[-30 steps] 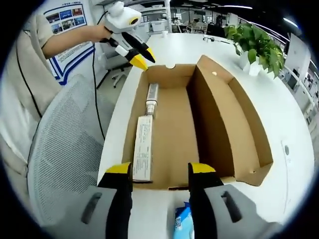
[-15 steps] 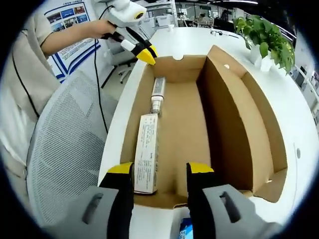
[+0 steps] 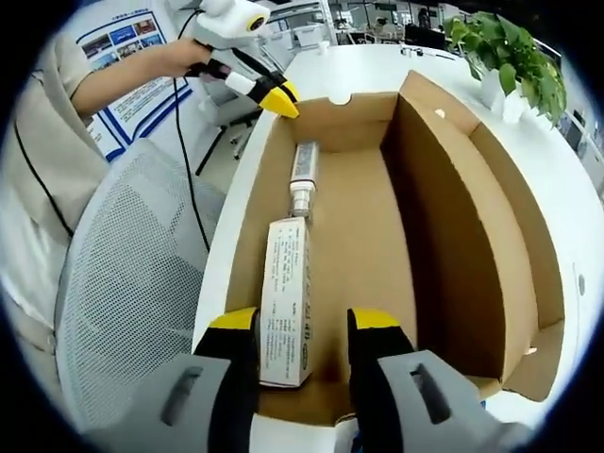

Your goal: Operate the shoe box by opening the lid, removing the specified soft item, and placing it in the target area until the item is outside and the box remains undamaged.

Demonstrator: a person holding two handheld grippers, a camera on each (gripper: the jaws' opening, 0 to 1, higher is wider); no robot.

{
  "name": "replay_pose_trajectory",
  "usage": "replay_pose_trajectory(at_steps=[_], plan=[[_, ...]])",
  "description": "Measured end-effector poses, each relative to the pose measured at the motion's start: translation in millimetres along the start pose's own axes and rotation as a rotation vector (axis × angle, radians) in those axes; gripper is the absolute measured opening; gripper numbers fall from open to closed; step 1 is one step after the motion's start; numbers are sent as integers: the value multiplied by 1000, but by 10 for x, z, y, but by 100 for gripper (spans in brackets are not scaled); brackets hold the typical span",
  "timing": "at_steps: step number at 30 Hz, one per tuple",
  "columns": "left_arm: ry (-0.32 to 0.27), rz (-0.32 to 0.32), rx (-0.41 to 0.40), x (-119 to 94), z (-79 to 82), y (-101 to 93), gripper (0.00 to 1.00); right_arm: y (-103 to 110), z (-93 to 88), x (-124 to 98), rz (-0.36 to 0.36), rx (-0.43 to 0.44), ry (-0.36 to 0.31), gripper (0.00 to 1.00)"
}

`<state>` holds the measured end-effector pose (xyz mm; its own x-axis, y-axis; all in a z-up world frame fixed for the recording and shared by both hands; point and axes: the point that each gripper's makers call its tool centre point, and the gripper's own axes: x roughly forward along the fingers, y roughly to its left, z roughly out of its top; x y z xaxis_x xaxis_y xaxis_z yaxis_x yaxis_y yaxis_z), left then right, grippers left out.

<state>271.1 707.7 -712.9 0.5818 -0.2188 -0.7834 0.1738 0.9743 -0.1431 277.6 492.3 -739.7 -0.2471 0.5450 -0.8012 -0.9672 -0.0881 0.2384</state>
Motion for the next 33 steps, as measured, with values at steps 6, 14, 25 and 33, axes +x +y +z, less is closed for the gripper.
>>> replay_pose_trajectory(at_steps=[6, 14, 25, 33], plan=[[-4, 2, -4, 0, 2, -12, 7, 64, -2, 17, 19, 18, 9, 22], [-5, 6, -4, 2, 2, -18, 7, 80, 15, 12, -3, 34, 10, 16], [-1, 6, 4, -9, -3, -42, 7, 77, 54, -76, -33, 34, -3, 15], [2, 6, 8, -13, -6, -48, 7, 90, 130, -242, -61, 26, -31, 15]])
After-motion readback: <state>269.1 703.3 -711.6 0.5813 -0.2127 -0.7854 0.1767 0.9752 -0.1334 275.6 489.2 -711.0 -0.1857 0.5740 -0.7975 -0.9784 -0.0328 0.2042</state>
